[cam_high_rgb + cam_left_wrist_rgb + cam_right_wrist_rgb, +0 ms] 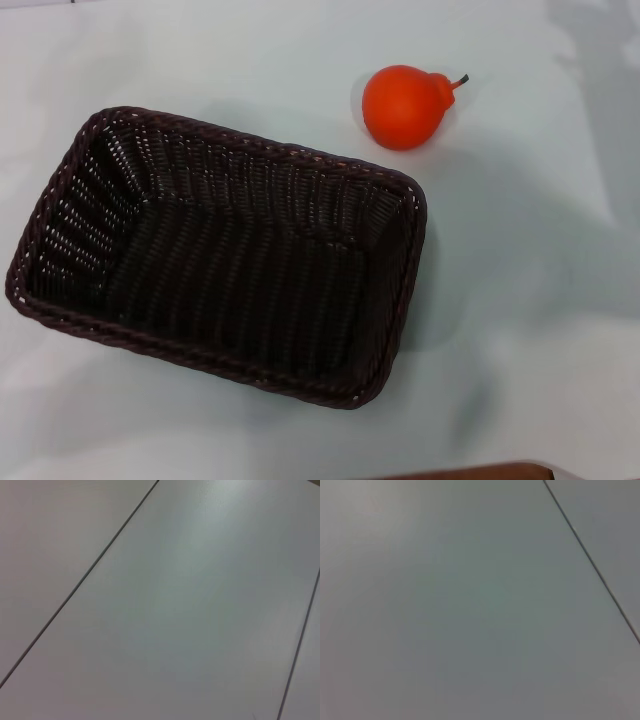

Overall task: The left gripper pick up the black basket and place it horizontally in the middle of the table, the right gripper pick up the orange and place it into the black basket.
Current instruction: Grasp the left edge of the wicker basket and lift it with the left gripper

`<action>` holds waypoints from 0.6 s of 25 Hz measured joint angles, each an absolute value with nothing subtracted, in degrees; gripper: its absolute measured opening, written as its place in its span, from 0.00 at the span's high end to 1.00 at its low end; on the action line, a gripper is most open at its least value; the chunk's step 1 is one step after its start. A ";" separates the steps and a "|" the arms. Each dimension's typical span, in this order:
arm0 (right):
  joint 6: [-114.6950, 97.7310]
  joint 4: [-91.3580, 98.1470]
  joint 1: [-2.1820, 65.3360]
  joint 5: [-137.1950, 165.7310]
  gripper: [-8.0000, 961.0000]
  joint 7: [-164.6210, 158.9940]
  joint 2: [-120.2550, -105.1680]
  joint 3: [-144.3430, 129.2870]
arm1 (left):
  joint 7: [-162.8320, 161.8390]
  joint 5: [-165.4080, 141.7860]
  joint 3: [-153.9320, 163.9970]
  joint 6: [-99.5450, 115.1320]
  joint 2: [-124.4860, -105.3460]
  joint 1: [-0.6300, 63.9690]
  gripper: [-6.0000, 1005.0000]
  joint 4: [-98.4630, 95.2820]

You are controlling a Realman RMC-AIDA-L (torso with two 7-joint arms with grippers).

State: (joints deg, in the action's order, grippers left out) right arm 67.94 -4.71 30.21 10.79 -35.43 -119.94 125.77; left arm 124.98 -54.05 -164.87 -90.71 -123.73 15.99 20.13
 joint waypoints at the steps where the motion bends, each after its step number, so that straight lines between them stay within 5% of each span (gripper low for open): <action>1: 67.82 -4.74 30.30 10.79 0.31 -35.43 -119.94 125.77 | 124.97 -54.05 -164.84 -90.71 -123.71 15.99 0.60 20.13; 10: 66.95 -4.75 30.58 10.72 0.31 -35.43 -119.97 125.77 | 121.85 -54.68 -163.99 -90.16 -123.09 15.97 0.60 20.67; 15: 66.64 -4.75 30.59 10.71 0.31 -35.42 -119.97 125.77 | 109.46 -59.07 -154.13 -88.94 -117.24 15.28 0.60 23.86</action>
